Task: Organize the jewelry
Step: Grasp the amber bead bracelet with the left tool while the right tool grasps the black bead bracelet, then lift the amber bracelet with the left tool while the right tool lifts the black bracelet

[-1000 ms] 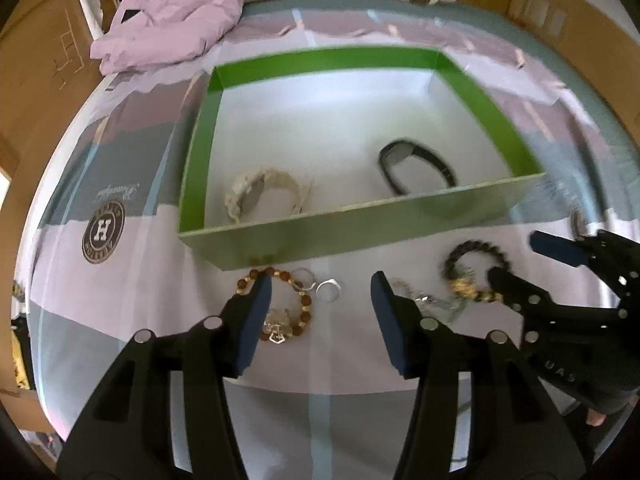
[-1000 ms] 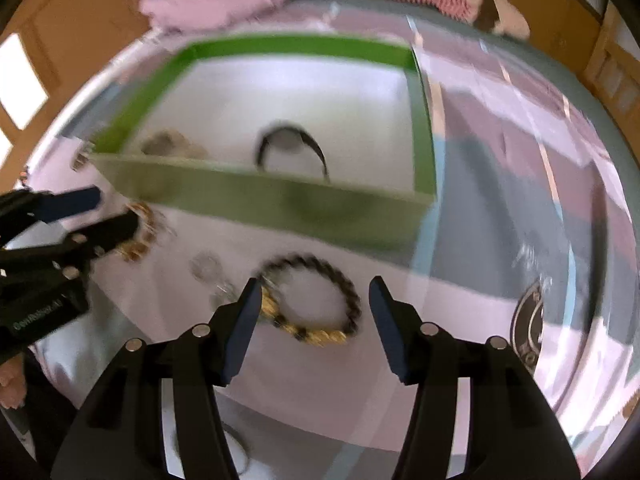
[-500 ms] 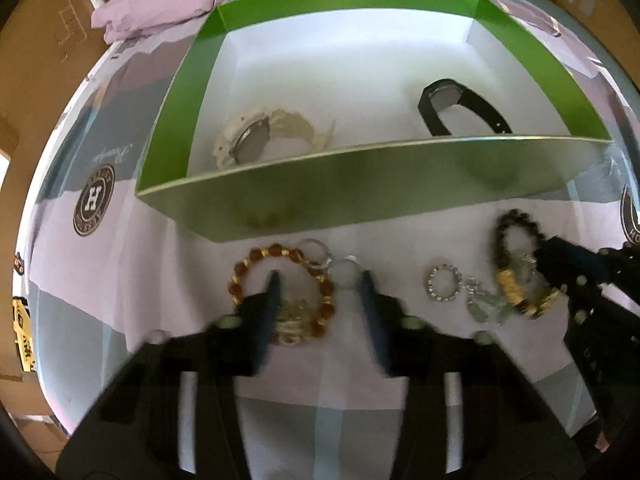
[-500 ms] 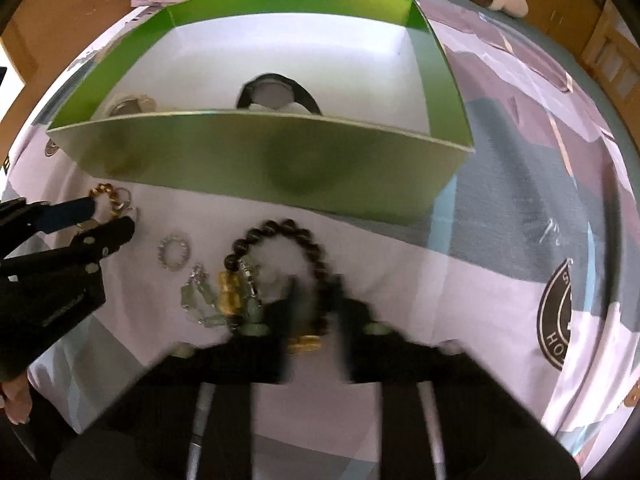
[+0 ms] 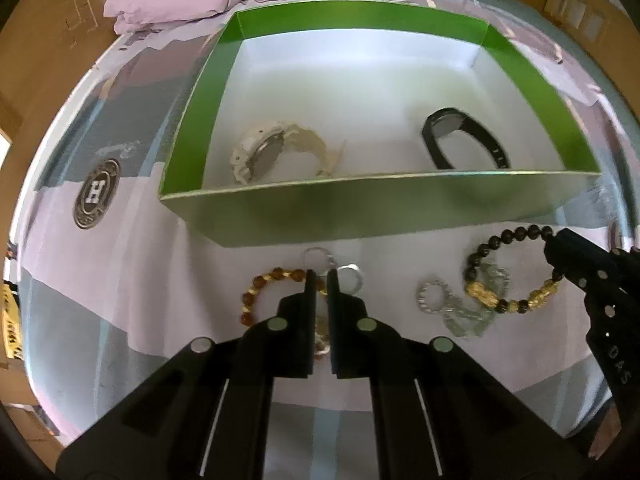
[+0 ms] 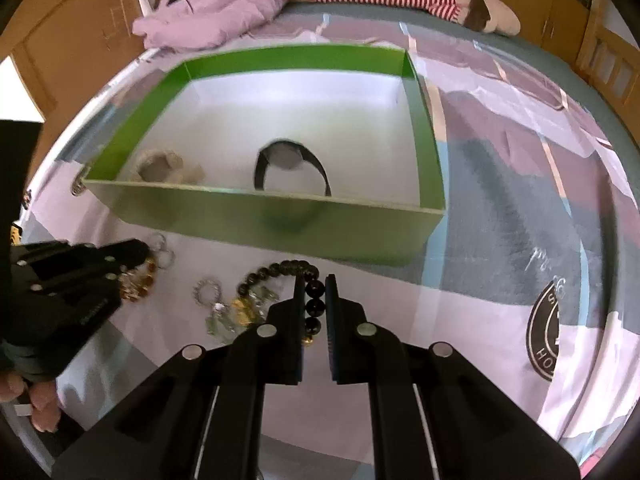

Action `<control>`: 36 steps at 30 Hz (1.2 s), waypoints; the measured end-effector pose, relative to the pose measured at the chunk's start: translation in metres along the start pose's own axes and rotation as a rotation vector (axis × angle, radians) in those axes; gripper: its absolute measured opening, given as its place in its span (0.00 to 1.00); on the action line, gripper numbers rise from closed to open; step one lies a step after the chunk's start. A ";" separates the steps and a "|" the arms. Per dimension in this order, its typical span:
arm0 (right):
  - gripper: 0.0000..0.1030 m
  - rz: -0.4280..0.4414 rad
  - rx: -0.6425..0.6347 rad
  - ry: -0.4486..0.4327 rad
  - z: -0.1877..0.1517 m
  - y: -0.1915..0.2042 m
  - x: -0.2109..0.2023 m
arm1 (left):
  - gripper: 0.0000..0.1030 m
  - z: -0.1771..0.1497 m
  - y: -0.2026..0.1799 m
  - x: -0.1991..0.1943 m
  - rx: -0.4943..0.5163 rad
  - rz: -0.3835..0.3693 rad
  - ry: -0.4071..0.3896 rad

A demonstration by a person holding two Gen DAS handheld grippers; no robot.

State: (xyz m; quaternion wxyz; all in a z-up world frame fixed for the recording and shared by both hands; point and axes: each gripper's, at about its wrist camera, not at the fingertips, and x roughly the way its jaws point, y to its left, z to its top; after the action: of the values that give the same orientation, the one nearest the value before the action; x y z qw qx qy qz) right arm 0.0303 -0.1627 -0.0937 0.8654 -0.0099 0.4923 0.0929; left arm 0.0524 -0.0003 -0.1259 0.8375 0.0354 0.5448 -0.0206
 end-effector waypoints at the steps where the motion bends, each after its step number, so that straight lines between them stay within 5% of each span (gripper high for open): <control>1: 0.09 0.001 0.002 -0.009 0.001 -0.001 -0.002 | 0.05 -0.001 -0.001 -0.004 -0.003 -0.016 -0.006; 9: 0.09 0.037 0.046 -0.080 0.004 -0.012 -0.025 | 0.05 -0.006 -0.012 -0.031 0.039 -0.044 -0.087; 25: 0.09 0.059 -0.011 -0.033 -0.002 -0.006 -0.027 | 0.24 -0.009 0.006 0.007 0.002 -0.014 0.033; 29: 0.09 0.038 -0.018 -0.033 -0.005 -0.007 -0.029 | 0.18 -0.011 -0.002 0.011 0.029 0.012 0.030; 32: 0.11 0.024 0.015 -0.032 -0.003 -0.015 -0.029 | 0.08 -0.006 0.008 0.009 0.004 -0.024 0.031; 36: 0.16 0.004 0.055 -0.013 -0.004 -0.025 -0.024 | 0.08 0.004 0.037 0.000 -0.067 -0.057 0.031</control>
State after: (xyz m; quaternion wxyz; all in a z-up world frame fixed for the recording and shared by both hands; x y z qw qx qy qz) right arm 0.0194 -0.1915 -0.0767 0.8684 0.0153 0.4889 0.0809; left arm 0.0589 0.0362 -0.1230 0.8286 -0.0080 0.5591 -0.0258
